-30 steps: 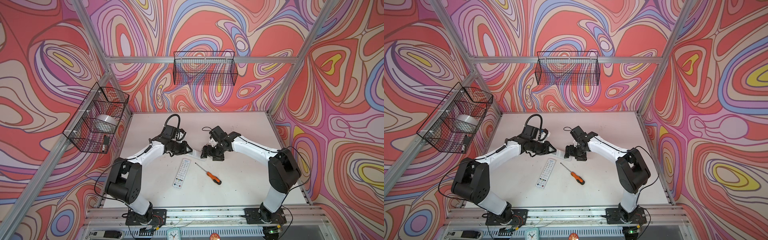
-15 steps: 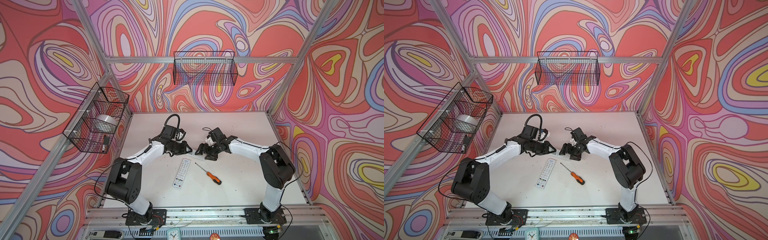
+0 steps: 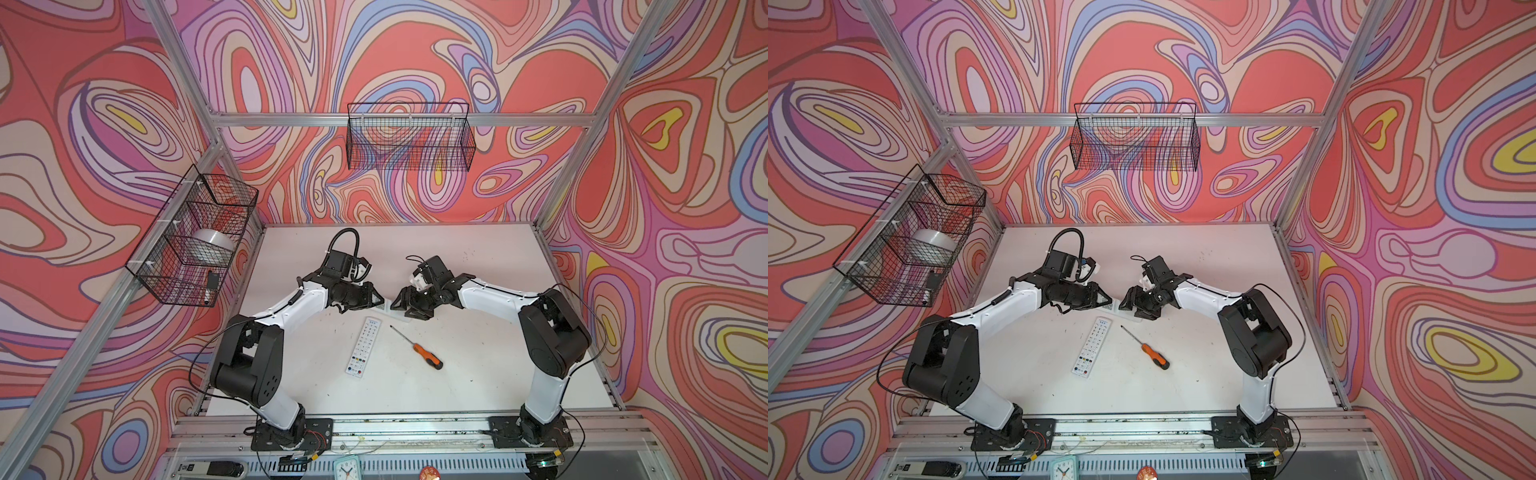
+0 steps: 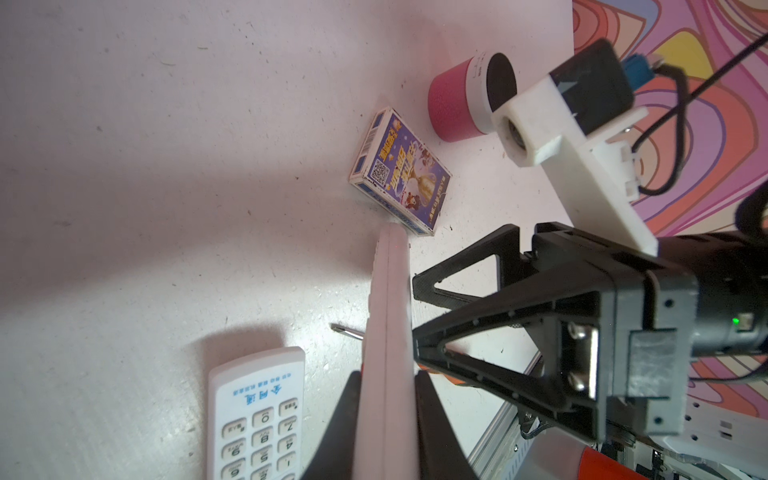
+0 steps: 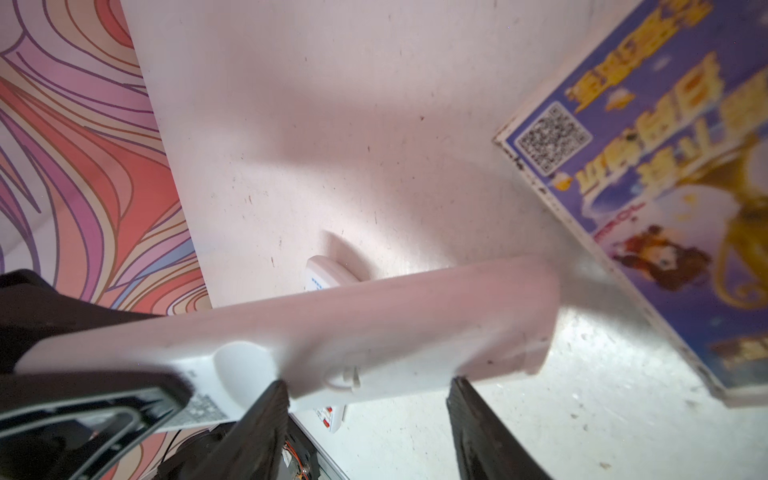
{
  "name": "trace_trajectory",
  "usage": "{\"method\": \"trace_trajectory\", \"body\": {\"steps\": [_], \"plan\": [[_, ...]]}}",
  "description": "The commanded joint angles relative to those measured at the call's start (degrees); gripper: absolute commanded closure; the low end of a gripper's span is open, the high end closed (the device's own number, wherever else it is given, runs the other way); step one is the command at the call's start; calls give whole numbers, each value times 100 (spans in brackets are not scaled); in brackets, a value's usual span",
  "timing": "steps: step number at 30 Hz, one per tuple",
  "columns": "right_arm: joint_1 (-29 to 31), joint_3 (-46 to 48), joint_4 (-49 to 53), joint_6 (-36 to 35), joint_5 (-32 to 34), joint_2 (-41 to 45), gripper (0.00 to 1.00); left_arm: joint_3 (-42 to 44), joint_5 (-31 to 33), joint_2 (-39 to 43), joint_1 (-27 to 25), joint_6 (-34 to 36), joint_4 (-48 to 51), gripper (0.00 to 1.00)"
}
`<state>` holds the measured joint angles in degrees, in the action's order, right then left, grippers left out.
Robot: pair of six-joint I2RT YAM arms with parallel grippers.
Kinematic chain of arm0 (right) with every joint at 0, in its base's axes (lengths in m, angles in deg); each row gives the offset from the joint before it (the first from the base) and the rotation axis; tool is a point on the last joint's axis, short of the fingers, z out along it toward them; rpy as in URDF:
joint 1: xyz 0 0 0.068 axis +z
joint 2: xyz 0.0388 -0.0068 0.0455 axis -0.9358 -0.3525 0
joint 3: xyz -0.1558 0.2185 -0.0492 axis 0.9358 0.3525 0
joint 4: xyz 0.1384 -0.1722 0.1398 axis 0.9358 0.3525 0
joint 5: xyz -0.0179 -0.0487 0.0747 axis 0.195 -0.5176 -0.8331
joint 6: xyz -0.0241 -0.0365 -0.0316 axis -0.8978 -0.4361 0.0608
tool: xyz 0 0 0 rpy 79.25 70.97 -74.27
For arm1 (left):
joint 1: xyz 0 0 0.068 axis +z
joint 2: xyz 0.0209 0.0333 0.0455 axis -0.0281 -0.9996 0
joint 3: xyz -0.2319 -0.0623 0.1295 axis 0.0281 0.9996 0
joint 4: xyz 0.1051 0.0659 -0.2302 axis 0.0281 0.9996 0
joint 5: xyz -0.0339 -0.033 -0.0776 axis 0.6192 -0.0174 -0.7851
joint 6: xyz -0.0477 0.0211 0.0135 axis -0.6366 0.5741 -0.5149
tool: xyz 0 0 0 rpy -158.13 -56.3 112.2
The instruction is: Unload the batteries from the remote control
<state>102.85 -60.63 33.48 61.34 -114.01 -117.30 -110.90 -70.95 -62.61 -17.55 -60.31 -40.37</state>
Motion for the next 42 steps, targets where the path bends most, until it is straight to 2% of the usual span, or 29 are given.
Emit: {"method": "trace_trajectory", "body": {"steps": [1,10,28,42], "plan": [[-79,216,136,60,427,-9,41,39,302,-148,-17,237,489,100],[-115,294,1,74,427,47,44,37,302,-145,-10,229,499,100],[-115,303,-444,-1,-122,-26,41,46,295,-136,-10,142,463,100],[-115,536,-460,-165,-58,-134,44,2,289,-219,-13,82,453,100]]}}
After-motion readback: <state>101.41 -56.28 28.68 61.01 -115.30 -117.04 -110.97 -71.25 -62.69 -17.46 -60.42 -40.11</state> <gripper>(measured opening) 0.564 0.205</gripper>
